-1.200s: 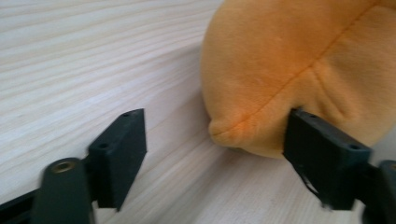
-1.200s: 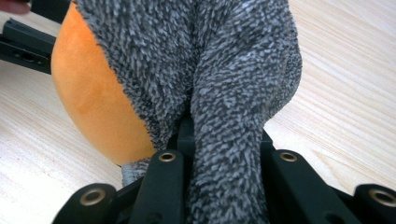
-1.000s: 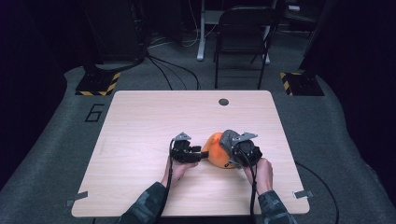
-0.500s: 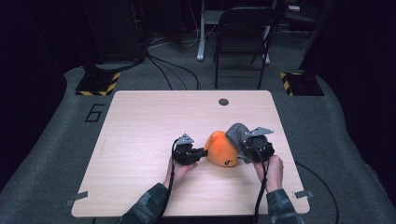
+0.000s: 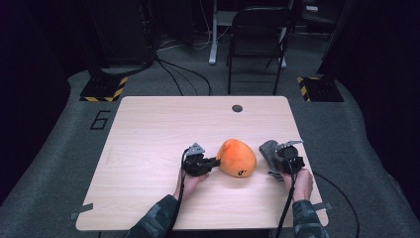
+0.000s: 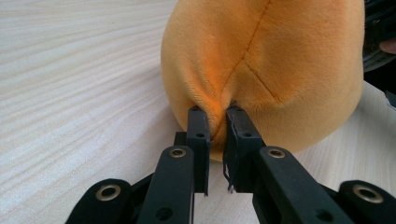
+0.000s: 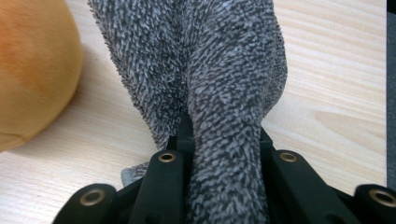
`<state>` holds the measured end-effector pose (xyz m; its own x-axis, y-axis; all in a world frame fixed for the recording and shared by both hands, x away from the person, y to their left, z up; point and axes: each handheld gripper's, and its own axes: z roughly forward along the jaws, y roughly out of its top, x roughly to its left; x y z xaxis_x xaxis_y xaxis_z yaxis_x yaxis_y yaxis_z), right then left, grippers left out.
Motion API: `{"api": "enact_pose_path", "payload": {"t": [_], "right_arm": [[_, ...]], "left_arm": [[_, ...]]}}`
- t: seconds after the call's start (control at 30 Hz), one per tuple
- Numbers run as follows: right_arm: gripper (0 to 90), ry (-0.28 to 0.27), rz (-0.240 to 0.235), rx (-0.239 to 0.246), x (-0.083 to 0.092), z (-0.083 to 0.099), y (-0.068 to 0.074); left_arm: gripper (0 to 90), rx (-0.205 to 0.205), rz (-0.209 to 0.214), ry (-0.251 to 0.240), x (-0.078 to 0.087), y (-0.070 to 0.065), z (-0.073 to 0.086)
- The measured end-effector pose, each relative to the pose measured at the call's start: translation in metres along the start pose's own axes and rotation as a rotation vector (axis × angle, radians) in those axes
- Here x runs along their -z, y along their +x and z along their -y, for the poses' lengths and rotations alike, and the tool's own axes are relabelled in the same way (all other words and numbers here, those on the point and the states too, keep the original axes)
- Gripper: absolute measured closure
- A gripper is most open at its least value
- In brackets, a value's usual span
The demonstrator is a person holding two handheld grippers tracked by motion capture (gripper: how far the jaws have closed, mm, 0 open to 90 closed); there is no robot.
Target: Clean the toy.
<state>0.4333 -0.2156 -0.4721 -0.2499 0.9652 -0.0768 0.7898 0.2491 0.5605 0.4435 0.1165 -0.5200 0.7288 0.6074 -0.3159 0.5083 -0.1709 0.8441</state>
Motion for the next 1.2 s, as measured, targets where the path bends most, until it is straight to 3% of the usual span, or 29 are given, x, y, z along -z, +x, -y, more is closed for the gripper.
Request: {"api": "enact_pose_path", "payload": {"t": [0.37,0.53,0.63,0.7,0.9,1.07,1.2], "right_arm": [[73.9,0.01,-0.005,0.009,-0.003,0.001,-0.002],[73.8,0.016,0.0,-0.001,-0.002,0.002,-0.003],[73.8,0.012,-0.001,0.009,-0.003,0.002,-0.004],[73.8,0.016,-0.001,0.007,-0.003,0.002,-0.004],[73.7,0.014,0.0,0.01,-0.002,0.002,-0.005],[73.7,0.008,0.0,0.001,0.002,0.001,-0.004],[73.6,-0.014,-0.008,0.01,0.011,-0.004,-0.002]], "left_arm": [[82.7,-0.02,0.025,-0.052,0.002,-0.002,-0.001],[83.5,-0.118,0.067,-0.129,0.008,-0.019,-0.023],[83.6,-0.236,0.063,-0.154,0.015,-0.04,-0.044],[83.6,-0.289,0.062,-0.164,0.022,-0.05,-0.056],[83.3,-0.331,0.013,-0.193,0.044,-0.065,-0.081],[83.1,-0.363,-0.018,-0.169,0.053,-0.07,-0.089],[82.8,-0.387,-0.04,-0.128,0.049,-0.069,-0.088]]}}
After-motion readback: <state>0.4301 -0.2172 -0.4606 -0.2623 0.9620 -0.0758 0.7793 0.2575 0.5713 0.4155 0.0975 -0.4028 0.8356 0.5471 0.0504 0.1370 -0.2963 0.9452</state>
